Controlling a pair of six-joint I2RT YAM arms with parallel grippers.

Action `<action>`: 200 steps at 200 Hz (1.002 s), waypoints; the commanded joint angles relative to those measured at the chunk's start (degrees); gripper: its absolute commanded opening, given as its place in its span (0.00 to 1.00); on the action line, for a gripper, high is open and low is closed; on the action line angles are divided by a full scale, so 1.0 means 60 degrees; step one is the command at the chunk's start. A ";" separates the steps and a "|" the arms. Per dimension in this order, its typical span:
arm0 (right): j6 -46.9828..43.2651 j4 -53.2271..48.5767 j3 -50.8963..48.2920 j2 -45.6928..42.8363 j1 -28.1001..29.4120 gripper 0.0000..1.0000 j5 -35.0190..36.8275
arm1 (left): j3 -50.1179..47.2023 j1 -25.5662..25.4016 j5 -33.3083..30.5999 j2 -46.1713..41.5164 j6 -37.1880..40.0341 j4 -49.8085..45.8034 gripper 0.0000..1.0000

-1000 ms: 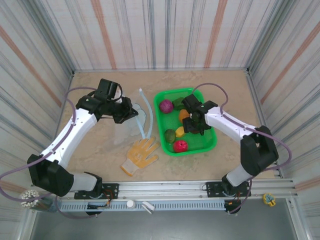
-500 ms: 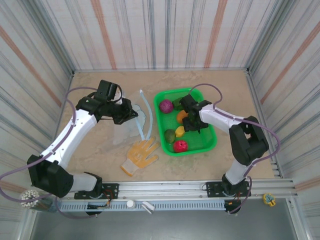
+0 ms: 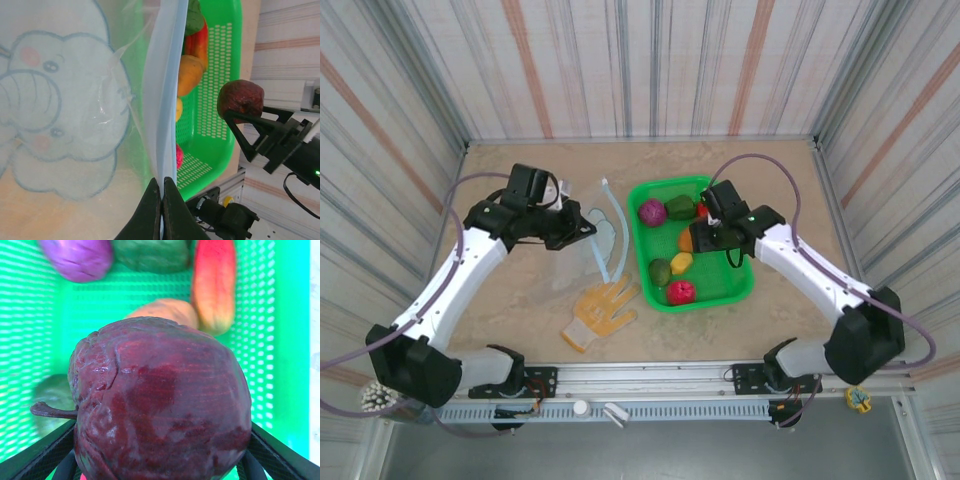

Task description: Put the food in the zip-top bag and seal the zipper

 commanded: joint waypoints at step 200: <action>0.1634 0.1844 0.3121 0.2553 0.2082 0.81 -0.3930 | 0.0247 -0.0223 0.1613 0.0198 -0.0339 0.1718 0.00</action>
